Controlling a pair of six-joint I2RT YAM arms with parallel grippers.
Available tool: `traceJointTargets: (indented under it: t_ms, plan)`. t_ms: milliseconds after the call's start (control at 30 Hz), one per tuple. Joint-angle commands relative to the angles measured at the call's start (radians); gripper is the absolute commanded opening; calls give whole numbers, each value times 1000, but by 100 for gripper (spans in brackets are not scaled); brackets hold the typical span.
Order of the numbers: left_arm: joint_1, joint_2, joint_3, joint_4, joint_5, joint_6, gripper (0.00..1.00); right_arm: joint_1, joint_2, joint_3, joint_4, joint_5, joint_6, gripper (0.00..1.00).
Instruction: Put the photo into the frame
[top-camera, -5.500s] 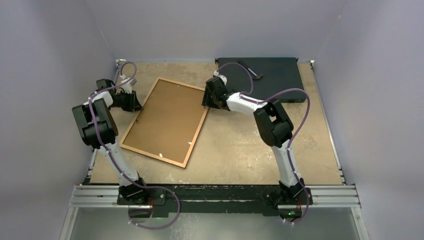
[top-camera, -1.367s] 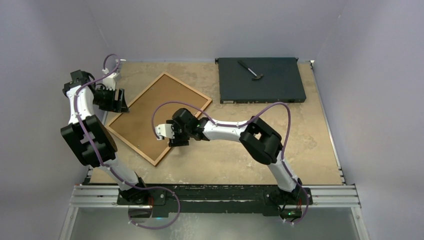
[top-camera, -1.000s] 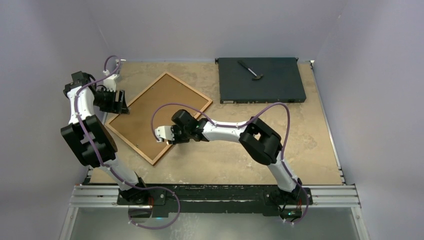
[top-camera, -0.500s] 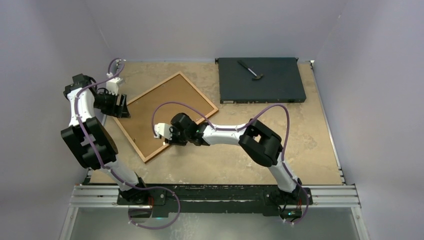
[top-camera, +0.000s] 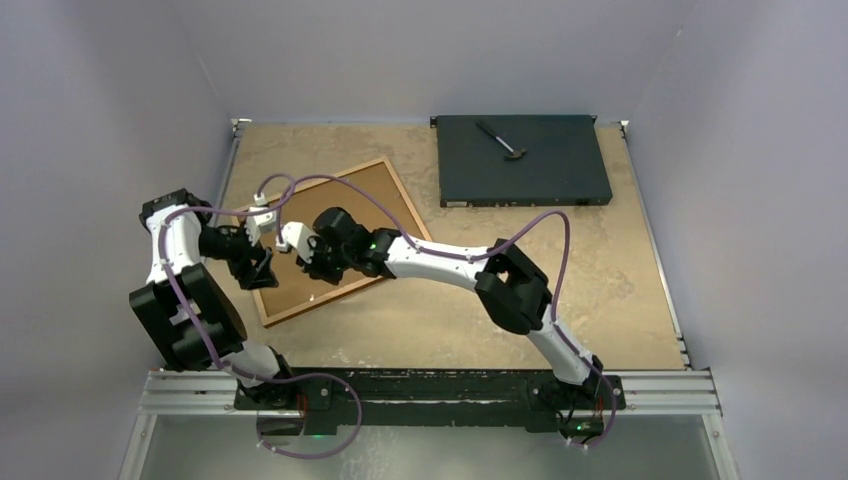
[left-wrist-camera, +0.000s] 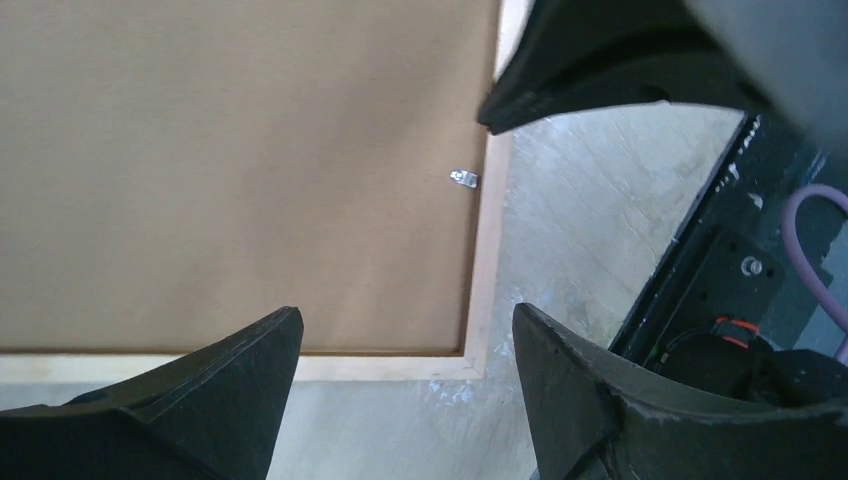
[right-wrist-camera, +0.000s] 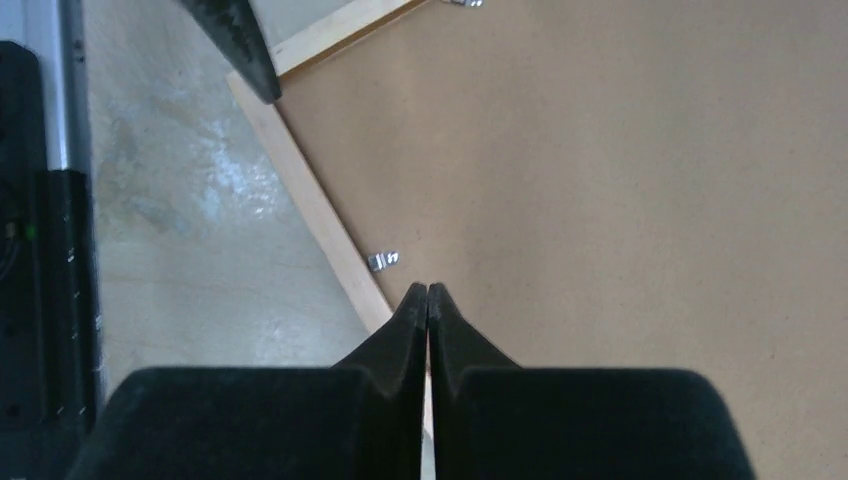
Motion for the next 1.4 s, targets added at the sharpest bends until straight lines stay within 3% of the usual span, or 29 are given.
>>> traceJointTargets:
  t_ms: [0, 133, 167, 200, 233, 433, 467, 600, 767, 933, 1067, 1367]
  plan:
    - [8, -40, -68, -46, 36, 233, 75, -24, 9, 32, -56, -49, -8, 5]
    - [13, -47, -84, -36, 60, 240, 75, -59, -111, -156, 39, -37, -111, 54]
    - [13, -46, -80, -29, 72, 222, 75, -65, -164, -223, 90, -39, -124, 70]
    - [13, -45, -72, -17, 84, 197, 75, -69, -216, -289, 163, -45, -131, 95]
    - [13, -43, -64, 1, 98, 170, 75, -74, -274, -342, 214, -37, -134, 98]
    - [13, -38, 86, 111, 132, -131, 76, -144, -427, -516, 434, 80, -5, 99]
    - [13, -41, 105, 137, 129, -177, 78, -146, -417, -505, 434, 116, 15, 99]
    - [12, -93, 129, 328, 84, -419, 86, -163, -306, -372, 287, 15, -40, 99]
    - [13, -142, 120, 542, -80, -617, 90, -160, -286, -389, 302, -26, -140, 98]
    - [13, -147, 102, 567, -134, -611, 93, -146, -216, -326, 160, -144, -212, 93]
    - [12, -140, 97, 522, -114, -599, 95, -121, -156, -296, 84, -151, -241, 90]
    - [13, -138, 51, 454, -103, -525, 95, -113, -129, -325, 143, -130, -245, 85]
